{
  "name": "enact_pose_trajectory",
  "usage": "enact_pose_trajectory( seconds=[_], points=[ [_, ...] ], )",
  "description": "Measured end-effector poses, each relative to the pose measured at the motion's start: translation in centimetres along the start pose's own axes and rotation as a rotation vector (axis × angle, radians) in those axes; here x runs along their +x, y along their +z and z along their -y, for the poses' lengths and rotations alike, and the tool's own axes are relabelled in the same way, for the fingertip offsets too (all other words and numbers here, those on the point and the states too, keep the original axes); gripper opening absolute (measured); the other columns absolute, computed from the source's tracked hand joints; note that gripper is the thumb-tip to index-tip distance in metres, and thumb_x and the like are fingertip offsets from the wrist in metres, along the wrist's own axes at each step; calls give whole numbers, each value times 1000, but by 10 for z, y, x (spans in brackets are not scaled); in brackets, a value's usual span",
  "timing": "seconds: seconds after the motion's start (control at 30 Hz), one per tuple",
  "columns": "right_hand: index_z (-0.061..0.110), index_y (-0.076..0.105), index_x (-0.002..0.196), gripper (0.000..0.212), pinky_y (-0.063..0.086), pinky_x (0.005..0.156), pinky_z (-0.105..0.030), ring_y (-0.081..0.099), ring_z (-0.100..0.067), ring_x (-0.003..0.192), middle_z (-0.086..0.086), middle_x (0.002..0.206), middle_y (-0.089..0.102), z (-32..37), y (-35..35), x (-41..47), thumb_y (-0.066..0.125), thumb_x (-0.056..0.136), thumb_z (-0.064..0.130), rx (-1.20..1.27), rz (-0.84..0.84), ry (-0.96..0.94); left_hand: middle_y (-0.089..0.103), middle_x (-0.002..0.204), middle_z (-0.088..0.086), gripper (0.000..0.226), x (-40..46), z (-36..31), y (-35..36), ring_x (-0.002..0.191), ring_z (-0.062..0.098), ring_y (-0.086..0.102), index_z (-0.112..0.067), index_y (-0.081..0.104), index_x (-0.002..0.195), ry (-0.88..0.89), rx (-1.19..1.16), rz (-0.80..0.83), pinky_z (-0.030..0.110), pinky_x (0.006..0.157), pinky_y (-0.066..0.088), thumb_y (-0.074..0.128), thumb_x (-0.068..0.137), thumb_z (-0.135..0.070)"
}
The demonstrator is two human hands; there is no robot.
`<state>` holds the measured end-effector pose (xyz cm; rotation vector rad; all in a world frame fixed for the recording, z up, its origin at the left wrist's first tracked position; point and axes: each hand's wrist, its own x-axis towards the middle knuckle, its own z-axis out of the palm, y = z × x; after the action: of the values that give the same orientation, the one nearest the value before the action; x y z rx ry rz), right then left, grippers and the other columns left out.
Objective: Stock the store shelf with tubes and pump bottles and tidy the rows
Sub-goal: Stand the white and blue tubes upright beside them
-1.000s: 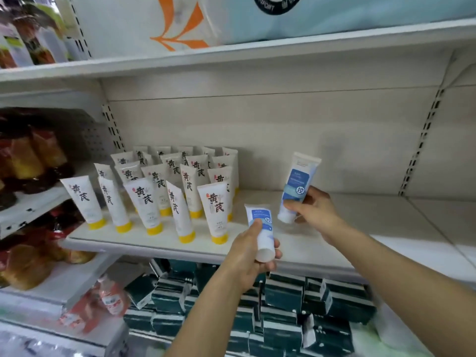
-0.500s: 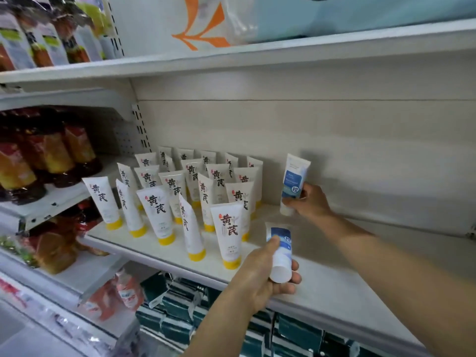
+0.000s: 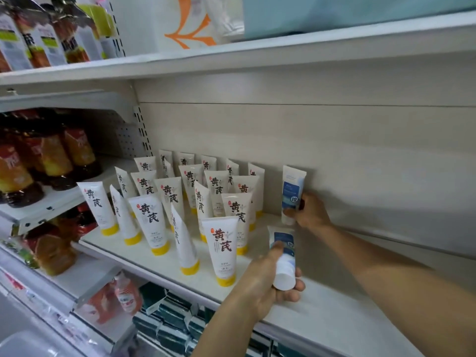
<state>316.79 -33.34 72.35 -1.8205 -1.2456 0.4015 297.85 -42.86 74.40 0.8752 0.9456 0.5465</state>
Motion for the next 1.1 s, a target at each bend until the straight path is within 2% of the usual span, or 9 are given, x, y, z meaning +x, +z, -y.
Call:
enact_pose_trajectory(
  seconds=[0.23, 0.43, 0.57, 0.63, 0.7, 0.8, 0.87, 0.97, 1.1],
  points=[
    [10, 66, 107, 37, 45, 75, -27, 62, -18, 86, -5, 100, 70, -1, -2, 0, 82, 74, 14, -29, 14, 2, 63, 71, 16, 42, 6, 0, -1, 54, 24, 59, -3, 55, 99, 4, -5, 6, 26, 36, 46, 48, 98, -44],
    [8, 66, 90, 24, 51, 77, -39, 64, -28, 83, -10, 89, 70, -17, -16, -11, 73, 83, 29, -150, -8, 68, 64, 76, 13, 45, 10, 3, -3, 52, 21, 60, 0, 53, 117, 44, -10, 12, 24, 38, 42, 50, 98, -41],
    [5, 64, 73, 48, 40, 48, -27, 52, -20, 51, -12, 63, 64, 3, -36, -41, 56, 93, 48, 272, 204, 224, 67, 79, 12, 38, 10, 4, 2, 55, 20, 60, -10, 54, 122, 42, -41, 32, 23, 41, 40, 50, 98, -39],
    [5, 66, 80, 66, 34, 45, -23, 52, -18, 51, -12, 65, 65, 10, -46, -51, 45, 88, 67, 460, 366, 351, 68, 80, 12, 36, 11, 4, 7, 56, 20, 60, -12, 54, 122, 34, -59, 30, 23, 44, 40, 51, 97, -38],
    [7, 67, 86, 68, 33, 44, -22, 50, -17, 53, -9, 67, 62, 12, -52, -57, 50, 78, 73, 558, 475, 366, 68, 80, 13, 36, 13, 3, 14, 55, 21, 60, -12, 53, 123, 41, -74, 35, 24, 47, 40, 52, 97, -37],
    [9, 69, 96, 45, 34, 47, -23, 51, -15, 57, -8, 74, 62, 13, -56, -64, 75, 75, 48, 516, 550, 287, 66, 82, 14, 36, 15, 2, 25, 60, 21, 59, -12, 55, 121, 69, -66, 62, 27, 50, 41, 51, 97, -38],
    [9, 70, 99, 27, 35, 48, -23, 52, -14, 59, -7, 77, 65, 12, -61, -66, 75, 80, 28, 478, 511, 259, 65, 85, 14, 34, 18, 1, 32, 65, 21, 59, -12, 58, 117, 91, -30, 58, 27, 51, 43, 49, 98, -39],
    [10, 72, 92, 12, 32, 50, -24, 51, -15, 60, -5, 75, 66, 11, -75, -63, 72, 82, 17, 469, 389, 226, 62, 91, 15, 30, 24, 3, 45, 72, 21, 58, -9, 57, 118, 122, -1, 56, 31, 57, 49, 47, 100, -31],
    [2, 70, 88, 13, 34, 46, -24, 49, -16, 54, -9, 69, 62, 12, -94, -57, 74, 80, 11, 390, 193, 152, 62, 97, 8, 21, 33, 3, 60, 88, 21, 55, -13, 57, 115, 163, -29, 32, 33, 79, 48, 46, 101, -22]
  ],
)
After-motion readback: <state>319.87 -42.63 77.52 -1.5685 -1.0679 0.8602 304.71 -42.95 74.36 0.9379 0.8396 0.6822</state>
